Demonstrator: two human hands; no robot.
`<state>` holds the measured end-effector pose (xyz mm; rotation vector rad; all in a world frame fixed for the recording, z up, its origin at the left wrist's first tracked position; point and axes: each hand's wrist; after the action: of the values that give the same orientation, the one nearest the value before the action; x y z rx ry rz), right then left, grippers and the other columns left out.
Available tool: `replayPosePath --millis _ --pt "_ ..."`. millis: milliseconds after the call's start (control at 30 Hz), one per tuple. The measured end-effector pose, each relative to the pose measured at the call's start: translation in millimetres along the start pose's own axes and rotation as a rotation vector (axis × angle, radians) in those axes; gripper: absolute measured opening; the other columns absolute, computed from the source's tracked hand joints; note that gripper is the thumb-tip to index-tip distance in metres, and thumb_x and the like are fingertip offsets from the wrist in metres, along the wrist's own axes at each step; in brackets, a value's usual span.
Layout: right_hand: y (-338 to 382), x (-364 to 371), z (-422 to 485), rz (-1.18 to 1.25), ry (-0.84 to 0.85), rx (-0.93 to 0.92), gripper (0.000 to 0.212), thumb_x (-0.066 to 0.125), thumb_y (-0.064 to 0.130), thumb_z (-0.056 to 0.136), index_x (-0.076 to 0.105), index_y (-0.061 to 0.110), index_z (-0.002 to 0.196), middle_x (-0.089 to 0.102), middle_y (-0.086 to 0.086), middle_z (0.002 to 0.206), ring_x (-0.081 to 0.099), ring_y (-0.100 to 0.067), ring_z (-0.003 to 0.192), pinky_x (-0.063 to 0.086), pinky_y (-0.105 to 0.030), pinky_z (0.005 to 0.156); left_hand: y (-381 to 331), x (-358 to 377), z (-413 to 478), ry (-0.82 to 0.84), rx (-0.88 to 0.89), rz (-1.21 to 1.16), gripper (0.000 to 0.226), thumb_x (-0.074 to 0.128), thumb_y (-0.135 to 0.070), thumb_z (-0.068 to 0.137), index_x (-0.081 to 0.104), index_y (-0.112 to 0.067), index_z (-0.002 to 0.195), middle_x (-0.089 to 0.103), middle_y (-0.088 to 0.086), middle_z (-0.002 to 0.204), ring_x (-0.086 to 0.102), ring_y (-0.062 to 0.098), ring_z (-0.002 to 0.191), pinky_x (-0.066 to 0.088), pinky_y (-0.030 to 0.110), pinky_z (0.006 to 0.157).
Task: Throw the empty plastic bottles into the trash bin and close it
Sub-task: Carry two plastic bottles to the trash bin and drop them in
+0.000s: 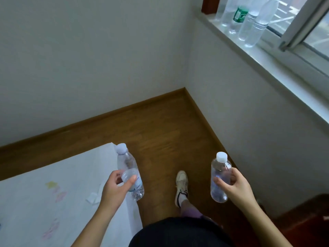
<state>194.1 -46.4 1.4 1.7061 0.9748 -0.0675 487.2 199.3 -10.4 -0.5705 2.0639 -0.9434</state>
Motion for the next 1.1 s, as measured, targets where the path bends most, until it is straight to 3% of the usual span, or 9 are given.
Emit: replayPosePath --millis 133,233,300,467,600,733,867,967,1100 --pt "35 7 81 0.028 0.035 0.002 0.067 0.076 0.070 0.054 0.064 0.029 0.106 0.072 0.009 0.099 0.068 -0.007 0.095 0.057 -0.036 0.082 -32 6 56 -0.089 -0.050 0.001 0.040 0.079 -0.040 0.083 0.060 -0.023 0.113 0.066 -0.002 0.110 0.063 0.018 0.104 0.055 0.031 0.081" --pt "84 29 141 -0.005 0.163 -0.058 0.039 0.084 0.040 0.071 0.065 0.028 0.102 0.074 0.006 0.096 0.070 -0.008 0.092 0.059 -0.036 0.082 -47 -5 87 -0.192 -0.117 -0.027 0.039 0.078 -0.043 0.082 0.059 -0.024 0.111 0.066 -0.003 0.109 0.063 0.019 0.104 0.058 0.035 0.083" --pt "120 49 181 -0.044 0.260 -0.132 0.034 0.085 0.032 0.074 0.065 0.028 0.102 0.073 0.007 0.097 0.069 -0.007 0.093 0.058 -0.031 0.081 -55 -14 105 -0.257 -0.155 -0.079 0.037 0.079 -0.041 0.082 0.060 -0.025 0.109 0.065 -0.006 0.107 0.062 0.018 0.103 0.055 0.036 0.085" --pt "217 110 263 -0.158 0.476 -0.297 0.059 0.076 0.063 0.059 0.062 0.030 0.106 0.071 0.012 0.102 0.068 -0.005 0.094 0.060 -0.030 0.079 -56 -45 130 -0.449 -0.268 -0.207 0.030 0.083 -0.029 0.081 0.065 -0.019 0.102 0.070 -0.002 0.101 0.066 0.020 0.098 0.049 0.033 0.079" --pt "278 170 319 -0.220 0.577 -0.370 0.070 0.072 0.068 0.058 0.059 0.030 0.116 0.069 0.013 0.108 0.068 -0.006 0.097 0.061 -0.032 0.080 -49 -68 167 -0.552 -0.371 -0.302 0.032 0.085 -0.028 0.079 0.066 -0.015 0.102 0.072 0.004 0.099 0.069 0.022 0.094 0.049 0.029 0.073" --pt "318 218 374 -0.301 0.581 -0.382 0.081 0.065 0.078 0.053 0.058 0.028 0.117 0.068 0.013 0.105 0.068 -0.006 0.095 0.062 -0.032 0.078 -58 -92 233 -0.565 -0.405 -0.346 0.031 0.085 -0.023 0.079 0.066 -0.011 0.100 0.072 0.006 0.098 0.067 0.020 0.091 0.047 0.024 0.068" --pt "350 244 423 -0.318 0.506 -0.316 0.055 0.078 0.055 0.068 0.060 0.026 0.111 0.069 0.007 0.101 0.069 -0.010 0.092 0.062 -0.038 0.080 -84 -122 318 -0.500 -0.399 -0.364 0.029 0.086 -0.022 0.078 0.067 -0.012 0.098 0.073 0.004 0.096 0.069 0.019 0.090 0.048 0.023 0.066" --pt "381 260 456 -0.302 0.456 -0.293 0.061 0.072 0.063 0.060 0.058 0.028 0.108 0.068 0.012 0.098 0.067 -0.006 0.089 0.059 -0.029 0.075 -117 -154 388 -0.448 -0.334 -0.363 0.034 0.087 -0.025 0.077 0.067 -0.015 0.103 0.073 0.001 0.098 0.068 0.011 0.088 0.048 0.020 0.064" --pt "428 285 501 -0.346 0.436 -0.312 0.052 0.076 0.049 0.066 0.059 0.023 0.107 0.067 0.011 0.096 0.065 -0.006 0.086 0.058 -0.031 0.076 -148 -201 461 -0.397 -0.275 -0.379 0.042 0.087 -0.034 0.074 0.066 -0.022 0.109 0.072 -0.003 0.107 0.069 0.014 0.099 0.055 0.026 0.073"
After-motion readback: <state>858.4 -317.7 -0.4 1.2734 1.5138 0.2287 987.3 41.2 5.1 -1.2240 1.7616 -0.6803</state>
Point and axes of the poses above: each hand's wrist, its own z-axis towards the middle knuckle, its own x-axis out of the palm, y = z × x
